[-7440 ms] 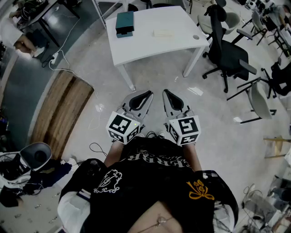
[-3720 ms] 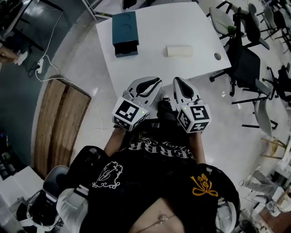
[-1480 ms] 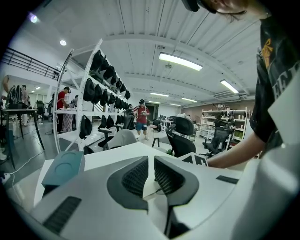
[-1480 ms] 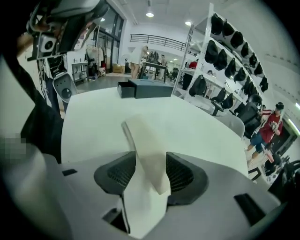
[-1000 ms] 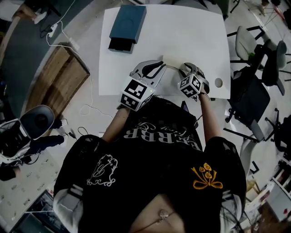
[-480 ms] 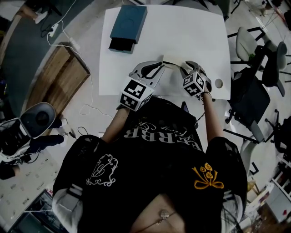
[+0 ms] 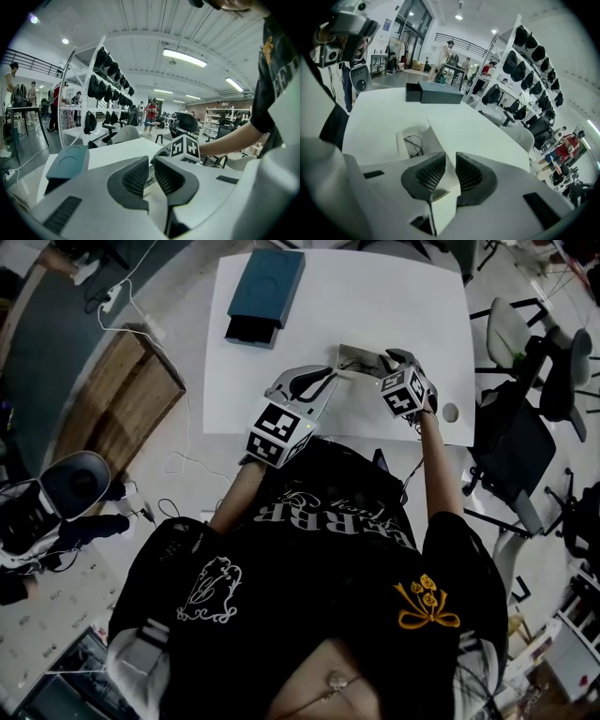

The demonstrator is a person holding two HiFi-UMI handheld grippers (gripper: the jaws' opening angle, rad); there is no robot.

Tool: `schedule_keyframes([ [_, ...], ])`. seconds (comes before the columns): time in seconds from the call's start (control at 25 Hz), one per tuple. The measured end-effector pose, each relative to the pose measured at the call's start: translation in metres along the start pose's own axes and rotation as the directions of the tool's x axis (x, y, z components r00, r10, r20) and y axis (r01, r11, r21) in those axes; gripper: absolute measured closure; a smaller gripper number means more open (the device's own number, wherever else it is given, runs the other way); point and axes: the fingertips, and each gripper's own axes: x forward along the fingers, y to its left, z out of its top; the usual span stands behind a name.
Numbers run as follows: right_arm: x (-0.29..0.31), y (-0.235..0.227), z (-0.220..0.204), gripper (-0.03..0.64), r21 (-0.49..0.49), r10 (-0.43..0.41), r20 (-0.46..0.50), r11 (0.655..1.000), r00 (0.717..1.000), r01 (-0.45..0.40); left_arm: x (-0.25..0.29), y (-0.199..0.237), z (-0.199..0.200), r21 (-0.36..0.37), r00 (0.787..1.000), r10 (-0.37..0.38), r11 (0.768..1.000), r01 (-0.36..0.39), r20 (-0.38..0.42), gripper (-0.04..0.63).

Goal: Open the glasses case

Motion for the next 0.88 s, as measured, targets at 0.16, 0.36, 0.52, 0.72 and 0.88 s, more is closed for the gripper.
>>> schedule_keyframes([
  [0.16,0.012,-0.015,0.001,0.526,0.073,0.002,-0.005,0.997,1.000,-0.001,0.000,0.001,0.000,0.000,1.000,0.008,1.000,-0.008,-0.006,0.555],
  [0.36,0.026,-0.028,0.002,0.515,0.127,-0.005,-0.023,0.992,1.000,0.008,-0.001,0.002,-0.002,0.003,1.000,0.011,1.000,-0.011,-0.010,0.555],
  [0.52,0.030,-0.032,-0.003,0.515,0.154,-0.005,-0.045,0.988,0.999,0.012,-0.002,0.000,-0.002,0.001,1.000,0.012,1.000,-0.012,-0.012,0.555],
  [0.72,0.023,-0.028,-0.006,0.460,0.217,0.029,-0.034,0.976,0.999,-0.020,-0.002,0.005,-0.002,-0.003,1.000,0.013,1.000,-0.013,-0.017,0.555],
  [0.88,0.004,-0.028,-0.001,0.460,0.263,0.008,0.017,0.965,1.000,-0.012,-0.002,0.005,-0.005,-0.006,1.000,0.012,1.000,-0.013,-0.022,0.555],
])
